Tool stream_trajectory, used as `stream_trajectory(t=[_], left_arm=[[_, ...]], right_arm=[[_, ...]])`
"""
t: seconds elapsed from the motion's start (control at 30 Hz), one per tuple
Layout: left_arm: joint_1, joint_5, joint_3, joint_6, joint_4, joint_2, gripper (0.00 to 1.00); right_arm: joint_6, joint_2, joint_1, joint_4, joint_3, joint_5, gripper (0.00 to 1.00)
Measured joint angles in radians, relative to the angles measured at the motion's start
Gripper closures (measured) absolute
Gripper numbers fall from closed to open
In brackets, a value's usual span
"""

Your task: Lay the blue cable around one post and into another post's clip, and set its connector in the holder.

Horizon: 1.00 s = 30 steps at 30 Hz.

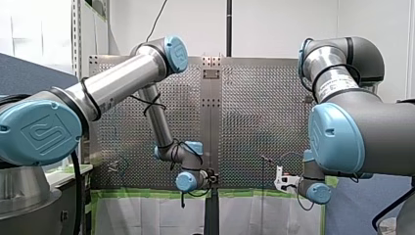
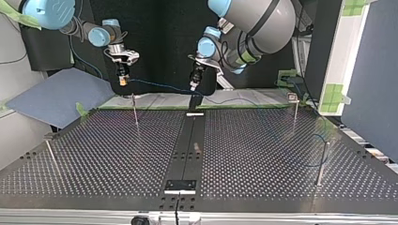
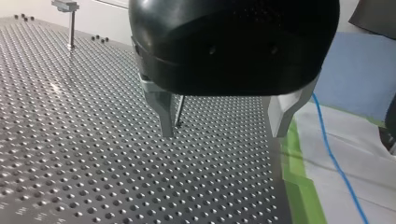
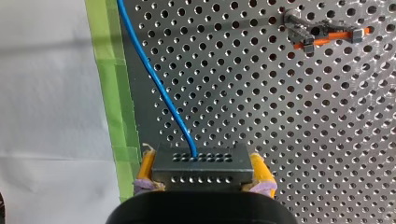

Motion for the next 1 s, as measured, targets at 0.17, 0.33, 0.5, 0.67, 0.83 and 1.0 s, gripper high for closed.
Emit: stream_trajectory(t=[0.17, 0.33, 0.5, 0.67, 0.83, 1.0], left_arm=[[-0.009, -0.003, 0.033, 0.018, -0.036, -0.030, 0.00], [-0.020, -0.009, 0.075, 0.036, -0.075, -0.072, 0.00], [-0.022, -0.016, 0.108, 0.041, -0.085, -0.106, 0.00], [-0.024, -0.013, 0.130, 0.042, -0.086, -0.116, 0.00], [-0.028, -0.014, 0.153, 0.043, -0.097, -0.117, 0.00], [-0.028, -0.021, 0.162, 0.044, -0.107, -0.118, 0.00]], right_arm=[[0.000, 0.000, 0.000, 0.000, 0.000, 0.000, 1.00], [-0.001, 0.000, 0.000, 0.000, 0.000, 0.000, 1.00], [-0.003, 0.000, 0.000, 0.000, 0.000, 0.000, 1.00], [-0.004, 0.000, 0.000, 0.002, 0.000, 0.000, 1.00], [-0.008, 0.001, 0.000, 0.006, 0.000, 0.000, 1.00], [-0.011, 0.000, 0.000, 0.008, 0.000, 0.000, 1.00]])
